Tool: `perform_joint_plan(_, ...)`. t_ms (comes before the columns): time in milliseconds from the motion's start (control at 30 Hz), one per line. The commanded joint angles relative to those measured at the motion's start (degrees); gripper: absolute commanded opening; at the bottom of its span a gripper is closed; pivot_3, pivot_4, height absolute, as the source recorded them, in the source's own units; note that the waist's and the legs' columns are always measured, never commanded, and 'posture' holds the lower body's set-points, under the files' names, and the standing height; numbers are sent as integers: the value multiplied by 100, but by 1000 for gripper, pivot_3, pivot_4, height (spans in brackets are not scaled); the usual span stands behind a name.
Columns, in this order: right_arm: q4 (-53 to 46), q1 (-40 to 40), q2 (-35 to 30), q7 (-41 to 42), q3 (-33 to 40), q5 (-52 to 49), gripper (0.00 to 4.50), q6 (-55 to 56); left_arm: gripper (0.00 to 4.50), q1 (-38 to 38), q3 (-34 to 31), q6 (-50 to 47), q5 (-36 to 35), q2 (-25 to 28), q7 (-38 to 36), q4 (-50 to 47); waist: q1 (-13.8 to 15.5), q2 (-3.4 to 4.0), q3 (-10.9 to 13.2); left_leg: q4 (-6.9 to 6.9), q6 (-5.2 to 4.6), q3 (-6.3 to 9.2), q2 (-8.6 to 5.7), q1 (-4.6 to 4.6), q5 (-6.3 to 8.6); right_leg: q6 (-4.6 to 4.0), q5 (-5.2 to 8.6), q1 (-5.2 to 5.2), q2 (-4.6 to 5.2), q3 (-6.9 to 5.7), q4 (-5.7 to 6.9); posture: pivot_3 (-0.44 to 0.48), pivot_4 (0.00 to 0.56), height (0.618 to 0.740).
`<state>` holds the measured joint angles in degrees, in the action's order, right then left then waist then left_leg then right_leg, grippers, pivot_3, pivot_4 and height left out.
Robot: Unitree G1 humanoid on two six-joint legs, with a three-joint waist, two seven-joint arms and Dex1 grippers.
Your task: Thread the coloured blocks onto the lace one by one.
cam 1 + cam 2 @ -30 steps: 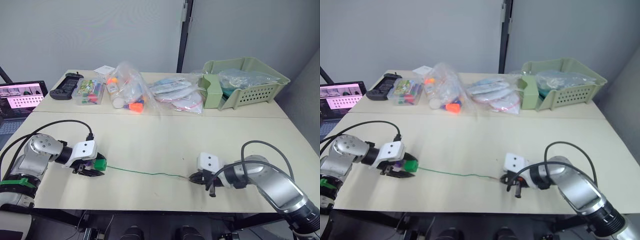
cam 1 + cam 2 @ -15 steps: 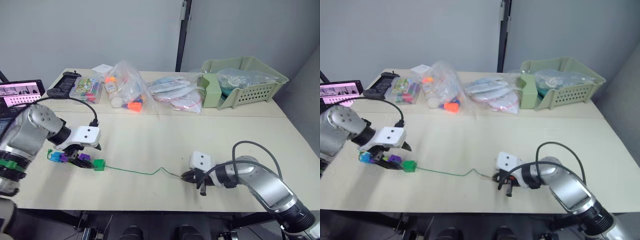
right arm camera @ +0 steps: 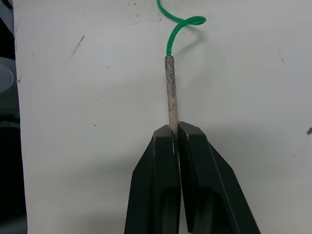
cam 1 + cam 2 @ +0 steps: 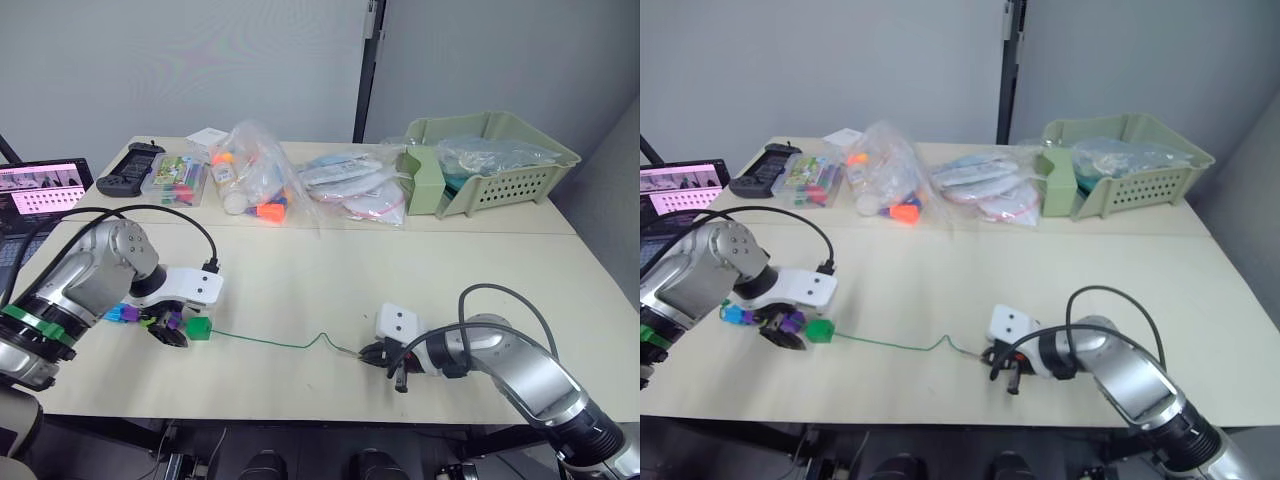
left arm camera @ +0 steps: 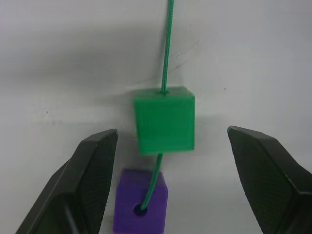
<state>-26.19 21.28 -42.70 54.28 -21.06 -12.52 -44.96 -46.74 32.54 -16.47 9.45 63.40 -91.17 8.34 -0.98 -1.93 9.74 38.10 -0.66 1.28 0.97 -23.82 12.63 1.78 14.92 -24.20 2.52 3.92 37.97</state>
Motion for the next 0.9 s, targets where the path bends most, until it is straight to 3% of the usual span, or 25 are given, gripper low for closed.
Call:
perform_joint_plan(33,-238,11,-39,-31,89,-64,0,-63,3785,89,-196,-47,214,-63,89,-92,0,0,0,0,0,0,0,0,0,0,0,0,0,0,2,0,150,740)
perform_joint_plan(167,-287,-14,-69,-33,101,-76,0,-111,3785,194,-231,-50,353,-196,142,-68,6,0,0,2,0,1,-1,0,0,0,0,1,1,0,3,0,150,740)
perform_joint_plan(467,-345,-52,-133,-42,124,-97,0,-161,1186,355,-388,-135,441,-372,86,-76,6,0,0,9,0,1,-1,1,0,0,0,3,1,0,5,0,150,740)
perform_joint_plan(667,-279,-117,-263,34,183,-88,0,-84,1190,390,-446,-35,450,-357,0,25,7,0,0,11,0,1,-2,0,0,0,0,3,2,0,7,0,150,740)
perform_joint_plan(900,13,-852,-1409,269,901,65,0,359,1190,481,-524,586,839,-56,291,959,-19,2,-2,14,0,-4,0,10,0,0,0,9,4,-1,7,0,150,740)
